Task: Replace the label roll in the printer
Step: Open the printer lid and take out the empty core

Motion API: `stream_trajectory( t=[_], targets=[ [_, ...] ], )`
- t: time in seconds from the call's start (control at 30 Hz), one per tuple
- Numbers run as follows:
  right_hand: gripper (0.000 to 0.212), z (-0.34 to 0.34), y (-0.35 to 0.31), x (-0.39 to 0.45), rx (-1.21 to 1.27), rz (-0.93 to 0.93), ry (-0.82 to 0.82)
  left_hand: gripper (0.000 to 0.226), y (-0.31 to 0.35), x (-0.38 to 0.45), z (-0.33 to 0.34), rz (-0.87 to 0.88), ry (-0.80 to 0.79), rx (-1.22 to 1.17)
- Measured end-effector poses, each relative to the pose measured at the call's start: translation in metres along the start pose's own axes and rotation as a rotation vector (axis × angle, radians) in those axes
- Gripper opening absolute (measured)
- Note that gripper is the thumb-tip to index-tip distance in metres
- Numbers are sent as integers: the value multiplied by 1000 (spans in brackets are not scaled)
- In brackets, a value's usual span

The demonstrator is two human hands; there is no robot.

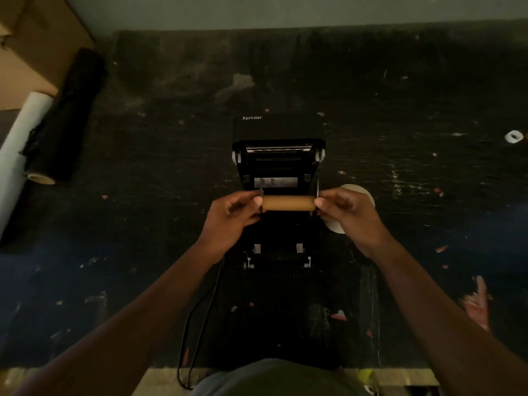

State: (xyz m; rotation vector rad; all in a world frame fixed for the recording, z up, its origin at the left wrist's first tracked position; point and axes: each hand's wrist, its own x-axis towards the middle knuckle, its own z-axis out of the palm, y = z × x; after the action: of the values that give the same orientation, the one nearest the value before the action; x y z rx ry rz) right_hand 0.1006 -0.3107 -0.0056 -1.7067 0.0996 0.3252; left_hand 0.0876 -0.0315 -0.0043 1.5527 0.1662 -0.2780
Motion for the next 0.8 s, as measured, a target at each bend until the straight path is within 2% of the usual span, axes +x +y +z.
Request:
stream_trajectory(
  t=[0.07,0.13,0.27,0.37,0.4,0.47,0.53,0.63,0.73,0.8],
  targets=[
    [18,2,3,-21,135,78,22,19,1,-19,20,-82,64,-94],
    [18,3,13,-48,235,157,83,17,-4,-38,41,-115,120,-20],
    [20,-10,47,-106,395,334,232,14,-19,-68,83,-182,91,15],
    [23,-27,76,-129,472,398,345,13,-25,-75,104,-198,66,62],
    [17,-29,86,-126,366,401,417,14,-25,-72,103,-197,78,87],
    [15,-40,109,-120,-113,384,540,17,-27,-65,105,-186,81,119],
    [19,-54,128,-118,-482,334,568,18,-30,-61,117,-168,40,161],
    [27,-70,146,-116,-735,246,483,22,-35,-53,136,-158,5,230],
    [38,-77,150,-113,-952,237,378,22,-40,-45,151,-164,9,245],
    [37,-80,149,-113,-849,222,416,23,-44,-42,159,-192,12,237]
  ],
)
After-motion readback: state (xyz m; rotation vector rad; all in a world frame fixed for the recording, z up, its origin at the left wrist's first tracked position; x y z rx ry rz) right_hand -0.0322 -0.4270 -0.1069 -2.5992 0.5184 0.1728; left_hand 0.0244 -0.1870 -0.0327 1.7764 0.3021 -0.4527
